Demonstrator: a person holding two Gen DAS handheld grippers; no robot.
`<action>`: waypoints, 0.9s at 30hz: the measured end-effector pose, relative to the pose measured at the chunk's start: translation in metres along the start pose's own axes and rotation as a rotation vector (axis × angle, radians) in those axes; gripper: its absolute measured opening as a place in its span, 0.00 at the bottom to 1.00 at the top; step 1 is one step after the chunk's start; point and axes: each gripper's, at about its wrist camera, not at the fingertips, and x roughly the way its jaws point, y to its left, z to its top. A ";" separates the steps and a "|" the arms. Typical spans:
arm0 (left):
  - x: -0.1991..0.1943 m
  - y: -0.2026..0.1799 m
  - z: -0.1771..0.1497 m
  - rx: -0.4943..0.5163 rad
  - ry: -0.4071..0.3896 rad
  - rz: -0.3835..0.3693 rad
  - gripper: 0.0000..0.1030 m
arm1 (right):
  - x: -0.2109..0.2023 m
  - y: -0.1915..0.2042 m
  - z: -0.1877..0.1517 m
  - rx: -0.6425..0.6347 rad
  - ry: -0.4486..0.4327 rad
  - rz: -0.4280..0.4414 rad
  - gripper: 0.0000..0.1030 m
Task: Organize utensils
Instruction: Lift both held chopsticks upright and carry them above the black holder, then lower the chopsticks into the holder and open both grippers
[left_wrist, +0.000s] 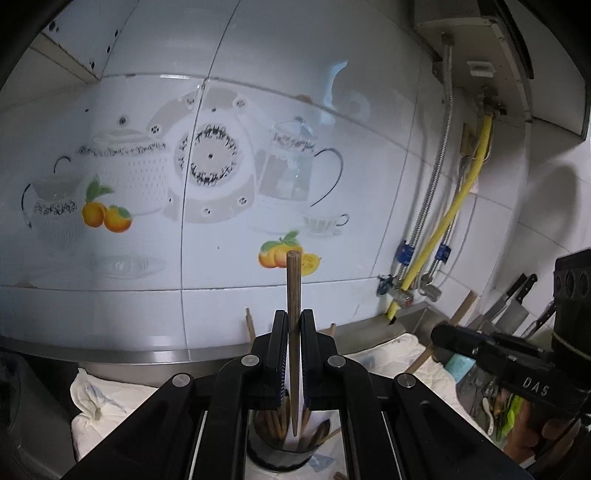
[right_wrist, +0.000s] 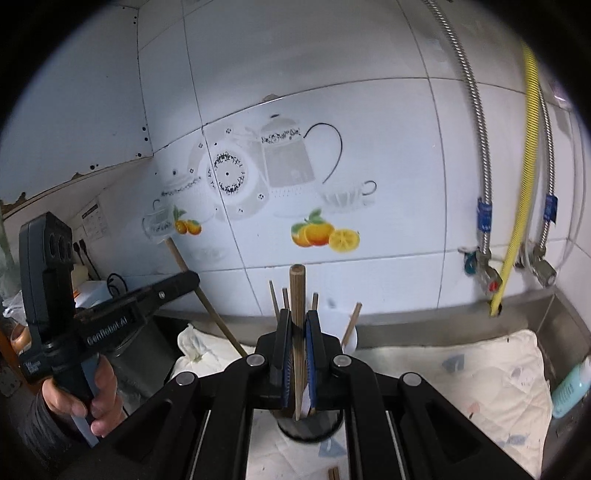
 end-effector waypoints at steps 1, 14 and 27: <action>0.003 0.002 -0.002 -0.005 0.005 0.000 0.06 | 0.003 0.000 0.000 -0.003 -0.006 -0.006 0.09; 0.063 0.033 -0.040 -0.025 0.171 0.043 0.06 | 0.057 -0.010 -0.030 0.009 0.145 -0.032 0.09; 0.093 0.057 -0.060 -0.117 0.244 0.038 0.08 | 0.057 -0.018 -0.041 0.034 0.193 -0.029 0.22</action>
